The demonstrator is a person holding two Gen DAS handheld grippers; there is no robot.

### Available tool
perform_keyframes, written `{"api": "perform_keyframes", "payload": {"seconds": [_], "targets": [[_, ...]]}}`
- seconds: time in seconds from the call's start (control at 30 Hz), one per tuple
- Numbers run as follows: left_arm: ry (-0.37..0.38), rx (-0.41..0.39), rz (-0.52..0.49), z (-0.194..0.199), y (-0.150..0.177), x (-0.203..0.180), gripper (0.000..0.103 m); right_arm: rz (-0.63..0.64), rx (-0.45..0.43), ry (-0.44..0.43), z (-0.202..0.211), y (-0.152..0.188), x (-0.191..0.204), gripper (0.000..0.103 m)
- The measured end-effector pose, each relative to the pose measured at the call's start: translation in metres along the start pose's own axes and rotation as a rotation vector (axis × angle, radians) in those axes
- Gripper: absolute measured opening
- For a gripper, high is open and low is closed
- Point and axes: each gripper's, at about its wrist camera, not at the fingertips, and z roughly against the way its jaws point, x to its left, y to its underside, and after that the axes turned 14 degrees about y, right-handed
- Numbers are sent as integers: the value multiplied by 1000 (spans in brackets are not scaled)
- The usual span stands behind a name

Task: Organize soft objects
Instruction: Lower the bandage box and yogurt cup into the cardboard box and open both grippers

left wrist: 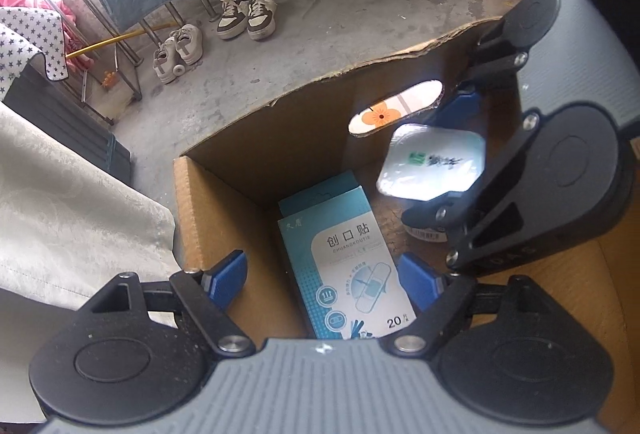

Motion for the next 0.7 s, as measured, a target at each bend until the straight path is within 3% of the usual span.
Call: {"api": "perform_keyframes", "payload": {"seconds": [0.23, 0.33, 0.37, 0.6, 0.7], "targets": [[-8, 6, -22, -3, 2, -6, 86, 35, 45, 24, 4, 1, 2, 73], [-4, 9, -17, -3, 3, -6, 86, 24, 66, 2, 6, 0, -1, 70], [-4, 11, -17, -3, 4, -7, 86, 16, 73, -17, 5, -1, -1, 61], [-10, 23, -25, -2, 9, -12, 86, 31, -10, -10, 7, -2, 12, 62], [-12, 29, -35, -1, 12, -15, 86, 25, -3, -37, 9, -2, 11, 62]]}}
